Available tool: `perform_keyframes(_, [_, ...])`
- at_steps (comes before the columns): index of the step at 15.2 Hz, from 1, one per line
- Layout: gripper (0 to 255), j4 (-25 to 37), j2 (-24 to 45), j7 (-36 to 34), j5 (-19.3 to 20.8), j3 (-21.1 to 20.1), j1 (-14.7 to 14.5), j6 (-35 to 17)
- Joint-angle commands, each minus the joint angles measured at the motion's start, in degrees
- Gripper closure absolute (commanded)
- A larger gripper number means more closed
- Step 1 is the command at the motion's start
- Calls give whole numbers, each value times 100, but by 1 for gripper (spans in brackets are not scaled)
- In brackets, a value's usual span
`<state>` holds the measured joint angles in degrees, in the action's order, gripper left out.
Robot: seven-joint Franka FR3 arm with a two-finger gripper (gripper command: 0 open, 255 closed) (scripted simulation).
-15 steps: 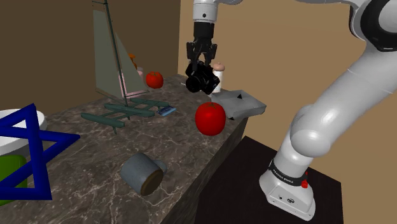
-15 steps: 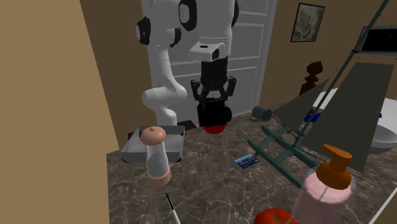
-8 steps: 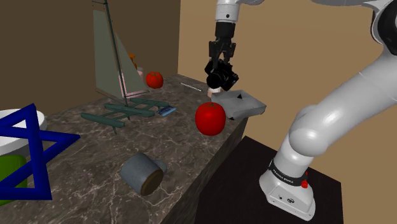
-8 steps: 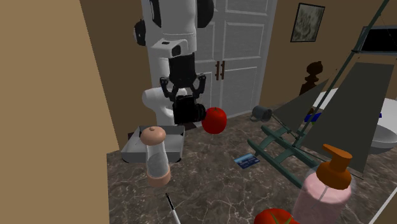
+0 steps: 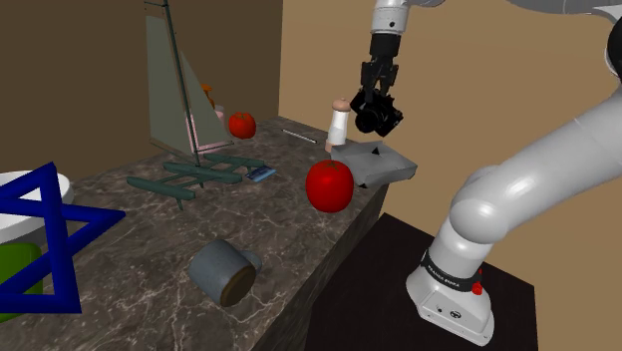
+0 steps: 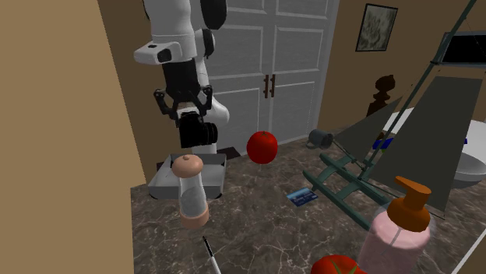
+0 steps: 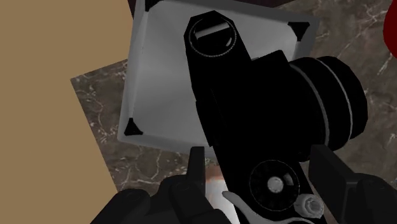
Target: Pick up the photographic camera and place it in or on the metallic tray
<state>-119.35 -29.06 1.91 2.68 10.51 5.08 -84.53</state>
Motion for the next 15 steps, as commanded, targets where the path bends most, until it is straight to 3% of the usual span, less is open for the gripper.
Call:
perform_keyframes(1, [255, 26, -49, 355, 173, 260, 120, 65])
perform_keyframes(15, [255, -1172, -199, 348, 247, 331, 163, -985])
